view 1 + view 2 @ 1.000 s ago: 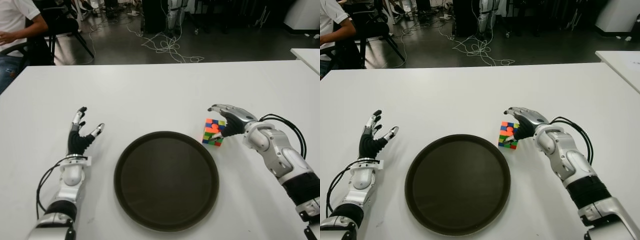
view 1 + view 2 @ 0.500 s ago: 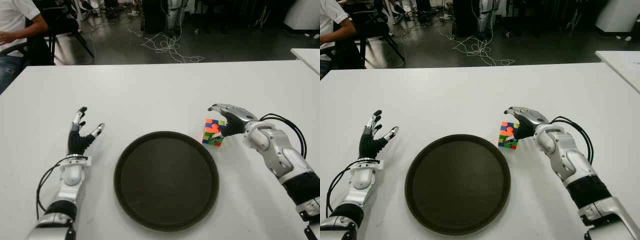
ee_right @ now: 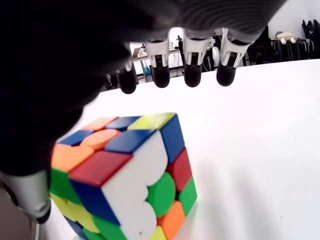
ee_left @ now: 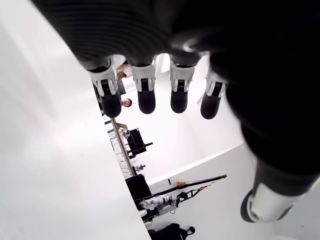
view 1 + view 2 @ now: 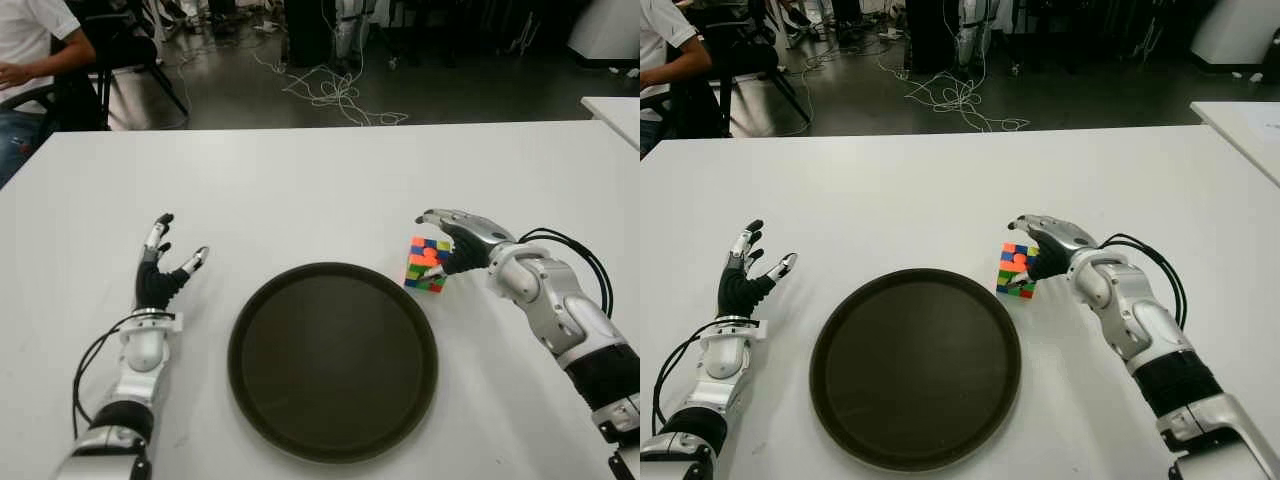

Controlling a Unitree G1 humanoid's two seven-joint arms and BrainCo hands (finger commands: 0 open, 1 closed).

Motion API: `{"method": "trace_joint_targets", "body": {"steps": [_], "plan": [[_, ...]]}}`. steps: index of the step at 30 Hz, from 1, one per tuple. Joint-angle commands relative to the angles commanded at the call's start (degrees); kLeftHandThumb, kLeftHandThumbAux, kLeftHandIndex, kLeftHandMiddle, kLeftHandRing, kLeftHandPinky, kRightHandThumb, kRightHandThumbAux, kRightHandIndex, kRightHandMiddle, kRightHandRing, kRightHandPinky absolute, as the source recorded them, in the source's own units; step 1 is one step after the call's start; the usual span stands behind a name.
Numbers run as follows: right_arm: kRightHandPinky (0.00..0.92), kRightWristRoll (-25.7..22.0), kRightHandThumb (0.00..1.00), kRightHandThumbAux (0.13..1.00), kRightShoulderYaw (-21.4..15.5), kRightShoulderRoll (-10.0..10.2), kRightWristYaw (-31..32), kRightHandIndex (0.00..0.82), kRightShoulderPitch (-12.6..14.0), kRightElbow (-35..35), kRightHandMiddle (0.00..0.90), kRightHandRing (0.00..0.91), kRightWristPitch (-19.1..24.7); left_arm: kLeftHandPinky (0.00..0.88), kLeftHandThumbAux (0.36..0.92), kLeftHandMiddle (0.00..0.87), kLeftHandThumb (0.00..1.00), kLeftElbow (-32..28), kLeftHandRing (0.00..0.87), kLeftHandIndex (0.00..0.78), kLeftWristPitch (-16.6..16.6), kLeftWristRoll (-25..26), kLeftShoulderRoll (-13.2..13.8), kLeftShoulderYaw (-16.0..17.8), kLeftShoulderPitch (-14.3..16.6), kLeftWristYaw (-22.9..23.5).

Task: Pick up the Rubik's Cube and put it in the plate

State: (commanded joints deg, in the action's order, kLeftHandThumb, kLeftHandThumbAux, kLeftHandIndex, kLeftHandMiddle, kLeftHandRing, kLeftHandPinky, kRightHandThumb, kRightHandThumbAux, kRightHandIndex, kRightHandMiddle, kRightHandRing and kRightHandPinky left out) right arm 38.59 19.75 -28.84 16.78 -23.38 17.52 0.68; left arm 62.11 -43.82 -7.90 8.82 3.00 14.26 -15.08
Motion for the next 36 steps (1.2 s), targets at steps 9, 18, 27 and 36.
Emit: {"method": "trace_joint_targets", "body": {"steps": [9,18,27,36], "plan": [[0.0,0.56,0.0,0.629,0.42,-0.03,-0.18,0.0,0.07,0.34,0.0,0.0,-0.45,0.009,0.684,0.072,0.379,0.29,0.043,0.033,0.07,-0.6,0.16,-0.19,0.08,-1.27],[0.0,0.87,0.0,0.616,0.89,0.02,0.28,0.0,-0.1,0.59,0.0,0.0,0.0,0.023,0.689,0.069,0.384,0.22,0.046,0.033,-0.4,-0.29,0.07,-0.04,-0.01,-0.85],[0.0,1.07,0.0,0.623,1.28,0.14,1.02,0.0,0.19,0.02,0.0,0.0,1.16,0.029,0.68,0.08,0.399,0.28,0.054,0.038,-0.86,0.25,0.07,0.21,-0.09,-0.29],[0.0,0.91,0.0,0.617,1.53,0.37,2.06,0.0,0.38,-0.54,0.0,0.0,3.12,0.018,0.668,0.081,0.387,0.34,0.052,0.039,-1.21,0.4,0.11,0.16,-0.14,0.09]]}}
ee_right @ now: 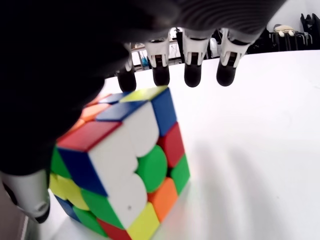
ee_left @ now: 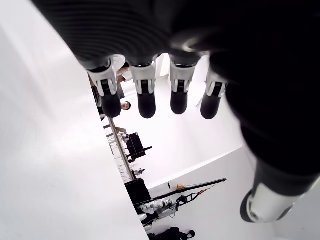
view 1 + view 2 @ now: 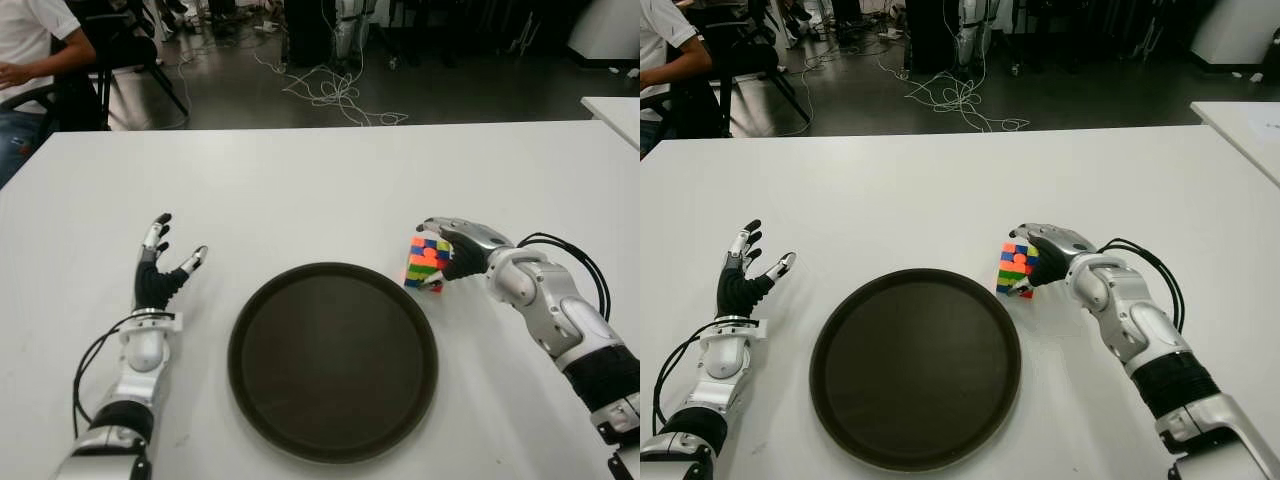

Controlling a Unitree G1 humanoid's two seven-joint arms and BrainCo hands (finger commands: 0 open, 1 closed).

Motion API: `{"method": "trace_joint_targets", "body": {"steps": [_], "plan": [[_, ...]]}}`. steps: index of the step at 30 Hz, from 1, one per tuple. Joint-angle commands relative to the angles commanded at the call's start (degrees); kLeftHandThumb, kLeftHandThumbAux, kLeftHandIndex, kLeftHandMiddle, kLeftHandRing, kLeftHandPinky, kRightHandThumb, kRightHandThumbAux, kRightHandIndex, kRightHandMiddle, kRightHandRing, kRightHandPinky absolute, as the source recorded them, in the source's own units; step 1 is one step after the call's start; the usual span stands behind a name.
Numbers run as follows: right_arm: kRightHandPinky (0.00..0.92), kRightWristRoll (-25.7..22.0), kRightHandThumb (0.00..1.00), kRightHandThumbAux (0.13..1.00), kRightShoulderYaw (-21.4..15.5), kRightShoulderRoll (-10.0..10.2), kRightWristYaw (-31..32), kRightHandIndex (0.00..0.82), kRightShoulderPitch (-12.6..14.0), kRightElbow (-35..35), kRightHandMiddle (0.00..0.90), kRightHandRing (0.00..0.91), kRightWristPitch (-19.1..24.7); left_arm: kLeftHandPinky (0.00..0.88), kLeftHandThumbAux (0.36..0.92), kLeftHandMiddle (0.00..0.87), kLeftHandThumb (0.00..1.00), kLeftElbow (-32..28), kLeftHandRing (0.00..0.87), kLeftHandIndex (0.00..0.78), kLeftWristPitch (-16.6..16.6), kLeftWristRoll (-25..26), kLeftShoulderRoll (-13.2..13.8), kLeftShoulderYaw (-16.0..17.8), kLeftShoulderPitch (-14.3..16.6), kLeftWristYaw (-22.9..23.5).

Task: Pick up the Rubik's Cube and put it in the plate

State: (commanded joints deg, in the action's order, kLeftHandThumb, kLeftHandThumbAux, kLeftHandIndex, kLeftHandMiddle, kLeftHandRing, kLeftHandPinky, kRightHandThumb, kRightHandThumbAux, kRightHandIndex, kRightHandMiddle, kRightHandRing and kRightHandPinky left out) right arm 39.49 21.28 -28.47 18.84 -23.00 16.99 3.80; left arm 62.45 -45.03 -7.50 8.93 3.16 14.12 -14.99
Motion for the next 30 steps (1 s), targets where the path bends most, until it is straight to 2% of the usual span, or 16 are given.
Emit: {"method": "trace_joint_targets", "body": {"steps": [11,30], "plan": [[0.0,0.08,0.0,0.612,0.38,0.15,-0.1,0.0,0.15,-0.16,0.0,0.0,0.72,0.016,0.676,0.065,0.407,-0.04,0.037,0.034,-0.34,0.56,-0.03,0.15,-0.03,1.16],[0.0,0.4,0.0,0.572,0.99,0.51,-1.4,0.0,-0.17,1.19,0.0,0.0,1.28,0.006,0.667,0.074,0.393,0.06,0.038,0.038,0.33,-0.4,0.09,-0.14,0.08,-0.61]]}}
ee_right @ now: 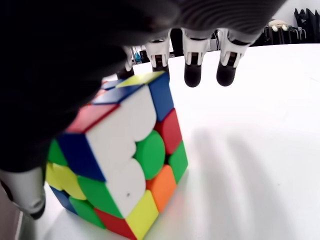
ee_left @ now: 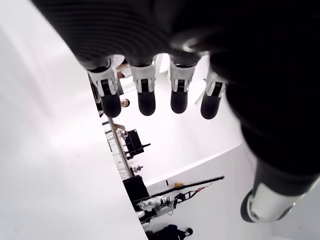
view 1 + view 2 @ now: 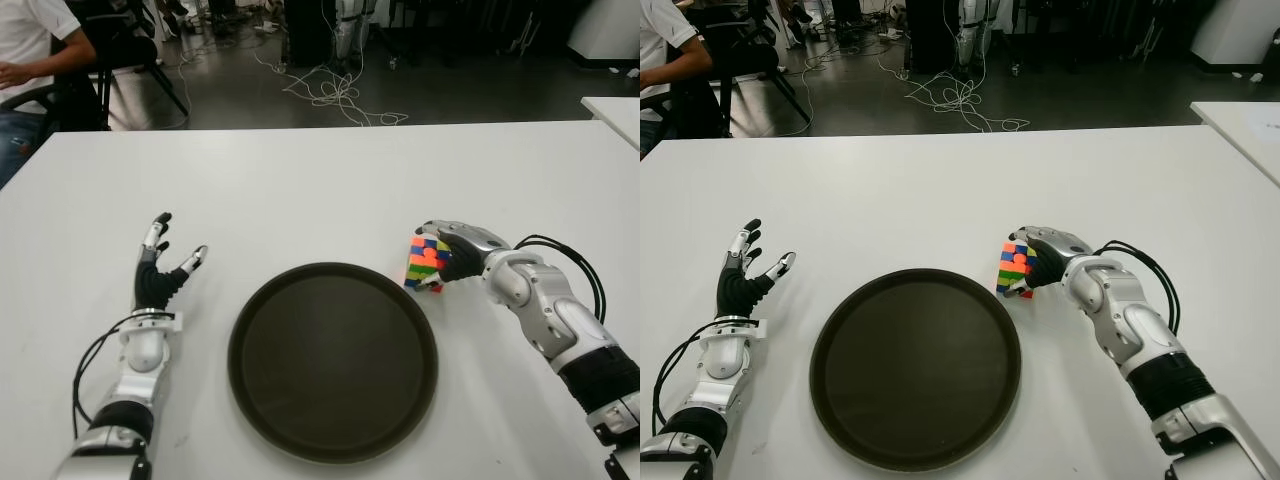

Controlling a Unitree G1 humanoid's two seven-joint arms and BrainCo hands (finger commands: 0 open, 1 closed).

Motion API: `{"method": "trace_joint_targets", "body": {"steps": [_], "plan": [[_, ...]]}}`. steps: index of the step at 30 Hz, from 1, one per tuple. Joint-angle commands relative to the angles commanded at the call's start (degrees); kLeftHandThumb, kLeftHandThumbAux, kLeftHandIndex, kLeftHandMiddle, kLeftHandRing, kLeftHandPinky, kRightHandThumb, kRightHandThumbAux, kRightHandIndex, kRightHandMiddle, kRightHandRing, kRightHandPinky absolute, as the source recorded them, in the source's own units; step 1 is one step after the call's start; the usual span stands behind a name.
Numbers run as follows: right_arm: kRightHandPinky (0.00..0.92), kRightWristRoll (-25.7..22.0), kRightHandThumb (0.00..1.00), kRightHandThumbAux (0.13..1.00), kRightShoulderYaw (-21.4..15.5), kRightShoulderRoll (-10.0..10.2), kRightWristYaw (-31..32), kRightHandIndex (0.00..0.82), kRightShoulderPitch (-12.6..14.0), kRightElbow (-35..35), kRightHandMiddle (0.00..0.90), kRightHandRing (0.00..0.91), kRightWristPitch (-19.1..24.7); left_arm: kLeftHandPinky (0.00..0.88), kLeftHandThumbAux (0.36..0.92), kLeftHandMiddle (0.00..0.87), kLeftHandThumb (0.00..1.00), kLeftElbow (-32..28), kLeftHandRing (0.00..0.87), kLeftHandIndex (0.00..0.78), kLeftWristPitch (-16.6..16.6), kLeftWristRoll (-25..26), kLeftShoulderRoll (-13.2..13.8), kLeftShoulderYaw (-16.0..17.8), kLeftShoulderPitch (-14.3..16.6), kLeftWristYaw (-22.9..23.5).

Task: Pick up the Rubik's Cube and put it in the plate

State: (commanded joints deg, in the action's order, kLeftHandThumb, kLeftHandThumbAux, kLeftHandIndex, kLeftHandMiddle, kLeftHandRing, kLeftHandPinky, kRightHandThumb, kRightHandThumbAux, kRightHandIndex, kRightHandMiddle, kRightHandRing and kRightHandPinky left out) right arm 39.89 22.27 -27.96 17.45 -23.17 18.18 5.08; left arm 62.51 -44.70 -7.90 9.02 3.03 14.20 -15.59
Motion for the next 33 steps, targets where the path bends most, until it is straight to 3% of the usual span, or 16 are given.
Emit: {"method": "trace_joint_targets", "body": {"steps": [33], "plan": [[0.0,-0.35,0.0,0.603,0.2,-0.04,0.53,0.0,-0.49,1.68,0.0,0.0,-2.72,0.013,0.675,0.066,0.403,-0.32,0.038,0.035,-0.11,0.62,-0.11,0.19,-0.24,0.43]]}}
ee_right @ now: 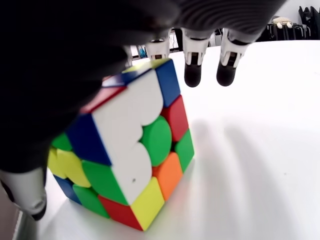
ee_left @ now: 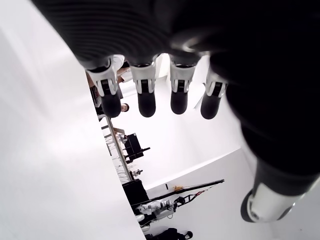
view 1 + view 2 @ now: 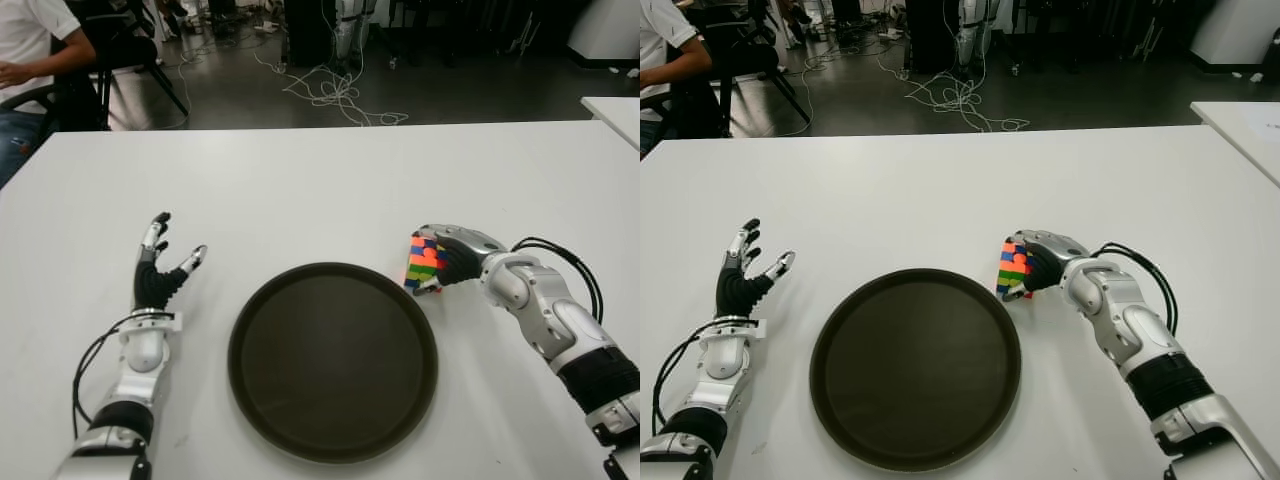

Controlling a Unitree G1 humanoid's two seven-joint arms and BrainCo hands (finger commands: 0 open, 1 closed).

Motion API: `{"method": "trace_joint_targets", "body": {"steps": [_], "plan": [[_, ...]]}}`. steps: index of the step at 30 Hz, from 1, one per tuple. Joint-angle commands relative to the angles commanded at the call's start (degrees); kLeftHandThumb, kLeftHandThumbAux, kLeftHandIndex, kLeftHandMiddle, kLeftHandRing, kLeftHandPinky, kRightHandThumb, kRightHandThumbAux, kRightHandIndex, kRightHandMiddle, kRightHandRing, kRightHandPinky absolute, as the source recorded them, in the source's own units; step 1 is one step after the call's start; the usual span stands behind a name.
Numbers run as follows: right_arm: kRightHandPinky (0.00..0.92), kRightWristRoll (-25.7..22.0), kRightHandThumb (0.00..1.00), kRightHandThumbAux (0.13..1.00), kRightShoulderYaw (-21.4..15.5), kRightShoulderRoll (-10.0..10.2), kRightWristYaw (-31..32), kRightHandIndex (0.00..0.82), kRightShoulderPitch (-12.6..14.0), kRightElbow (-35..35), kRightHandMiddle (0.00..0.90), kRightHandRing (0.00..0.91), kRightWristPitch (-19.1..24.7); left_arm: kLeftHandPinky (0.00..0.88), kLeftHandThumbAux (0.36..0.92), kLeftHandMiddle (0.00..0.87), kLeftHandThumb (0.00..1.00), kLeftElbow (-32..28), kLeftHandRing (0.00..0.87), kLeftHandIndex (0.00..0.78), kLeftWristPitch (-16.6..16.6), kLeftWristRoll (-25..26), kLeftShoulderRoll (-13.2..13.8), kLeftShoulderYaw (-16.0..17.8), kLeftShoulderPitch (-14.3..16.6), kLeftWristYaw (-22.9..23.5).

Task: Pick up the Rubik's Cube and put it in the plate

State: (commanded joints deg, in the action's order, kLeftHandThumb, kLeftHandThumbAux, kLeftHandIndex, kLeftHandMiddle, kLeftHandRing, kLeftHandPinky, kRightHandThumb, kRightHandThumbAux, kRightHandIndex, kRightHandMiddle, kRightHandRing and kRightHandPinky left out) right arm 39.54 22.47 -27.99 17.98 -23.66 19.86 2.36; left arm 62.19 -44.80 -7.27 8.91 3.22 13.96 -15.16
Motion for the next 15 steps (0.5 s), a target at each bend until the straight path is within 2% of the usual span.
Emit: {"method": "trace_joint_targets", "body": {"steps": [15], "plan": [[0.0,0.18,0.0,0.608,-0.06,0.19,-1.39,0.0,0.08,1.09,0.0,0.0,-0.98,0.012,0.679,0.063,0.399,-0.3,0.034,0.033,-0.53,0.52,-0.01,0.3,-0.08,1.27]]}}
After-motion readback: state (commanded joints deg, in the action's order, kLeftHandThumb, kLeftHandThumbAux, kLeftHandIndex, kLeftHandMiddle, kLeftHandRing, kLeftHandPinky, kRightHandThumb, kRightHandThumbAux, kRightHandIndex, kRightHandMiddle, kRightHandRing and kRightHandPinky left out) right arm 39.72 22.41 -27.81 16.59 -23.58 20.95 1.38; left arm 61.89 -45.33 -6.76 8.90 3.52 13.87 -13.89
